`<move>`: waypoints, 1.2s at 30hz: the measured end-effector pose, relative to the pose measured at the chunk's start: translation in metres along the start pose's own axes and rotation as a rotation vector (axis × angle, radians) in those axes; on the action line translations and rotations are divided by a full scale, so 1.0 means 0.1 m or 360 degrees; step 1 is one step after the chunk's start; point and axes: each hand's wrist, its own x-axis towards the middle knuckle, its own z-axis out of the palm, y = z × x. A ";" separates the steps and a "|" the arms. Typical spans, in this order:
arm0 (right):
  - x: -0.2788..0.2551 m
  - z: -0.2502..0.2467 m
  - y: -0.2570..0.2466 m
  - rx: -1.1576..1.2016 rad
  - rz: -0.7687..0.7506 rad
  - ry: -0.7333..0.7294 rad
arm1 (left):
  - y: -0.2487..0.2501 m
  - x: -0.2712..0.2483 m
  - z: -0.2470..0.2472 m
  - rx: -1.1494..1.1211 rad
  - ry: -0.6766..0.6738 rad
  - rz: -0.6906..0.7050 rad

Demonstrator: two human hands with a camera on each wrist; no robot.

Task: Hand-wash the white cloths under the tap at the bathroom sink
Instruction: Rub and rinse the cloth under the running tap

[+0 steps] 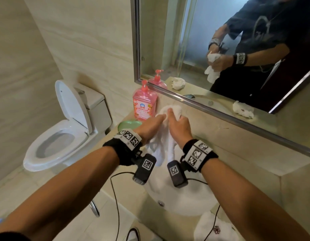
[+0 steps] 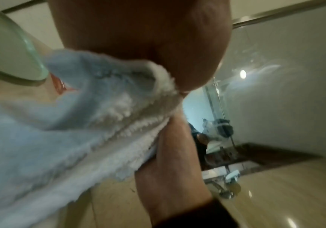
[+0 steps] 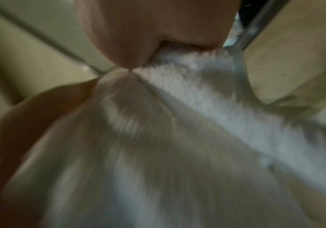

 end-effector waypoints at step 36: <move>0.01 -0.34 0.09 -0.0170 0.0088 -0.0233 | -0.18 0.09 -0.03 0.0657 -0.0208 0.0140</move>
